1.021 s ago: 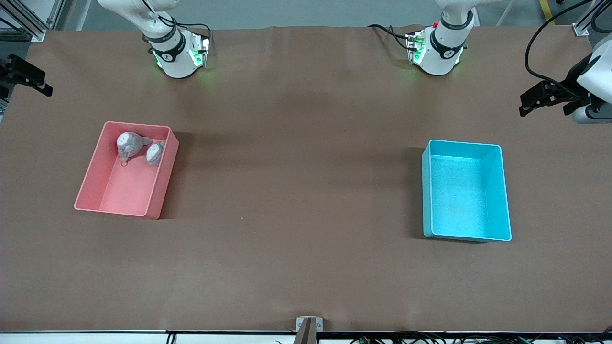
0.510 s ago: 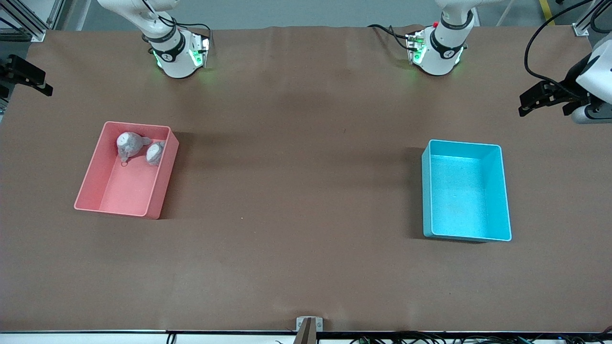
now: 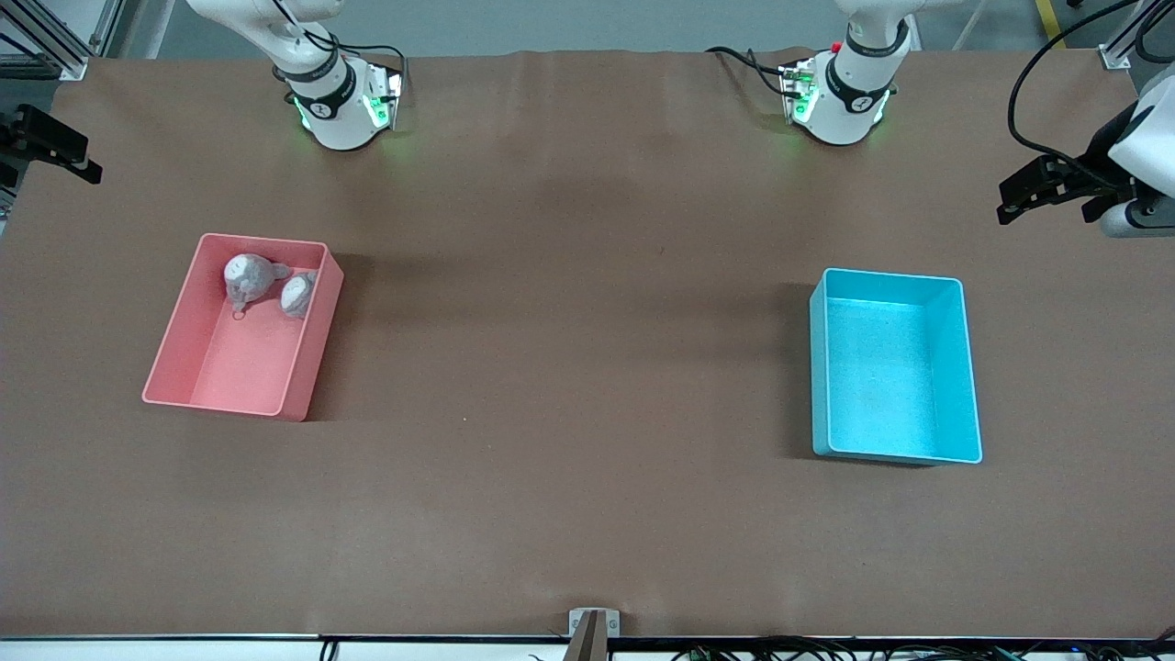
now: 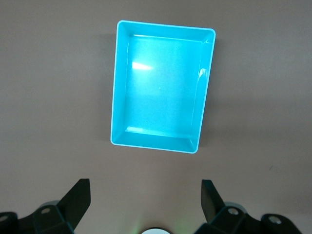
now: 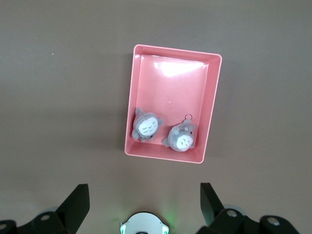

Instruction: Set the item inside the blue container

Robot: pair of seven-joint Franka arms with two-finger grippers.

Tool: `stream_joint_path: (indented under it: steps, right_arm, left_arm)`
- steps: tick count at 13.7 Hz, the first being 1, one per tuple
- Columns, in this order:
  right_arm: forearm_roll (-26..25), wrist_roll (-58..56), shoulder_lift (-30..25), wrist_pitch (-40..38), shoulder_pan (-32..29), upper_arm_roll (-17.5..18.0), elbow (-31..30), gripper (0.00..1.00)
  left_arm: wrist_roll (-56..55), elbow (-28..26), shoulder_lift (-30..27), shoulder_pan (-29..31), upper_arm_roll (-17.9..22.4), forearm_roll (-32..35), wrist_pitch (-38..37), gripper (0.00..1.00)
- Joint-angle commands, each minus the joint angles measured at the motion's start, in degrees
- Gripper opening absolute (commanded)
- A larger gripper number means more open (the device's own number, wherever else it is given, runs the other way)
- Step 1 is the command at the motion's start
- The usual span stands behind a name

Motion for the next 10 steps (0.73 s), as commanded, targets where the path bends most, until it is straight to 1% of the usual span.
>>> stream_joint_path:
  steps: [1,5,7,10]
  right_arm:
    - [0.4,0.1,-0.8,0.1,-0.9,0.5,-0.6,1.00]
    - [0.5,0.1,-0.8,0.1,-0.8,0.5,-0.6,1.00]
    - [0.5,0.1,-0.8,0.2,-0.8,0.5,-0.7,1.00]
    - [0.6,0.1,-0.8,0.8,-0.8,0.5,-0.6,1.00]
  left_arm:
    - [-0.3,-0.5,-1.2,0.4,-0.3,-1.0,0.9,1.00]
    - [-0.3,-1.4,-2.0,0.4,-0.3,-1.2,1.1,1.00]
    - [-0.3,-1.3,-2.0,0.5,-0.2,-2.7,1.3,1.00]
    - [-0.3,-0.8,-1.9,0.3,-0.3,-2.8,1.0,1.00]
